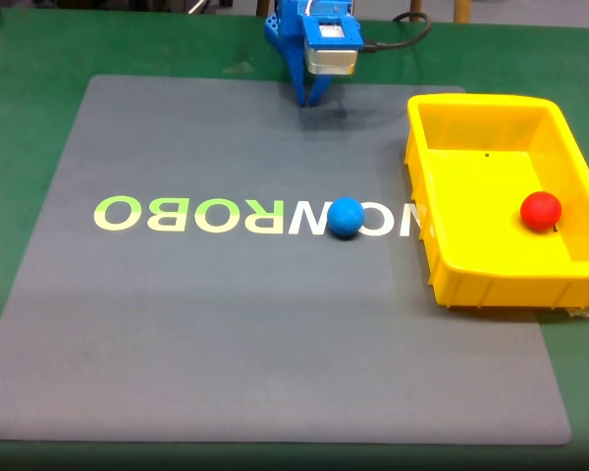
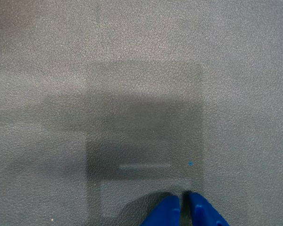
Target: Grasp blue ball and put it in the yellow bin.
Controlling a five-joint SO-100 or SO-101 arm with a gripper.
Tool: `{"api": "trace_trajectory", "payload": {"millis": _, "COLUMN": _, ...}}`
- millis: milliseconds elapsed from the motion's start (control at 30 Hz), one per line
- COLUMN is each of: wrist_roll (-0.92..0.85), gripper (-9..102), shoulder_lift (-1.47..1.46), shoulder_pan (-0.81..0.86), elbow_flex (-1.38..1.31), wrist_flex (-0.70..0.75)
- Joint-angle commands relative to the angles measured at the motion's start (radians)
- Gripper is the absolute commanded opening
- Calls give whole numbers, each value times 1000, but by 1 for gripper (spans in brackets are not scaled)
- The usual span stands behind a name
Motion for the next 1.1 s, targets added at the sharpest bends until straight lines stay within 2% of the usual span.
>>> {"api": "trace_trajectory", "payload": {"millis": 0, "wrist_roll": -9, "gripper": 0, "shoulder_lift": 17, "shoulder_pan": 41, "elbow_flex": 31, "wrist_flex": 17}}
{"api": "trace_trajectory", "payload": {"millis": 1067, "wrist_roll": 34, "gripper": 0, "shoulder_lift": 14, "shoulder_pan": 64, "elbow_flex": 31, "wrist_flex": 15}}
